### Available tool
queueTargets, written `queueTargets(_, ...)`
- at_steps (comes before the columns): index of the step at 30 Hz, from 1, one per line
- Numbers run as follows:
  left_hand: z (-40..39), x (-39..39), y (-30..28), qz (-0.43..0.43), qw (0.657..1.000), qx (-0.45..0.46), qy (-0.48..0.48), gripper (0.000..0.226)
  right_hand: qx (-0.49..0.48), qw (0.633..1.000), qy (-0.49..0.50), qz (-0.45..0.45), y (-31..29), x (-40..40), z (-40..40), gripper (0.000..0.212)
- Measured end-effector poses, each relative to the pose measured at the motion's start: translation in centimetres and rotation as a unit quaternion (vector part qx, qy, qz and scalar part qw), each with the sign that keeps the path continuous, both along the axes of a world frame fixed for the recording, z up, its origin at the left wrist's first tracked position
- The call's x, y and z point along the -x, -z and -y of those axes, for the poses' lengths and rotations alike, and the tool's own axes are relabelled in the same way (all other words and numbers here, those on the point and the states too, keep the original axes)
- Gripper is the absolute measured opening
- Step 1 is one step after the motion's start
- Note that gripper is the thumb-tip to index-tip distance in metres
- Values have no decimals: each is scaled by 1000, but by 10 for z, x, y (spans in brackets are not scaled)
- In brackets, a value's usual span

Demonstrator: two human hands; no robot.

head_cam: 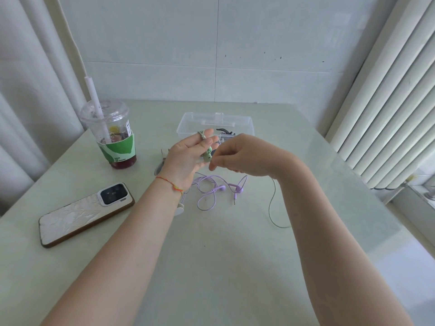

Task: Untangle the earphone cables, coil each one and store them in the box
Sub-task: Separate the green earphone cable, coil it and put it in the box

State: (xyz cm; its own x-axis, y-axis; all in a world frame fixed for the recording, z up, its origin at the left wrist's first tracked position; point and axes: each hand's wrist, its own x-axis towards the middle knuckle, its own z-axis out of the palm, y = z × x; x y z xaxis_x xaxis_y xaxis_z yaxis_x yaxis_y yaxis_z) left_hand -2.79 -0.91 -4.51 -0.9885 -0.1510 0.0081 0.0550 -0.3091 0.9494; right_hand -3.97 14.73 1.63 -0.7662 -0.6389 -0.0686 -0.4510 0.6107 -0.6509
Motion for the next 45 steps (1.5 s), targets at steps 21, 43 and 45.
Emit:
queueTargets(21,-4,-6,-6,55,962,-18,267,29,154,961,200,-109,17,32,-14,12)
queueTargets(43,-2,2,-8,-29,981,-166,100,26,-70,997,21,3,20,9,5,24)
queueTargets(45,-3,1,-10,-35,978,-172,112,27,-69,997,24,-2,20,9,6,24)
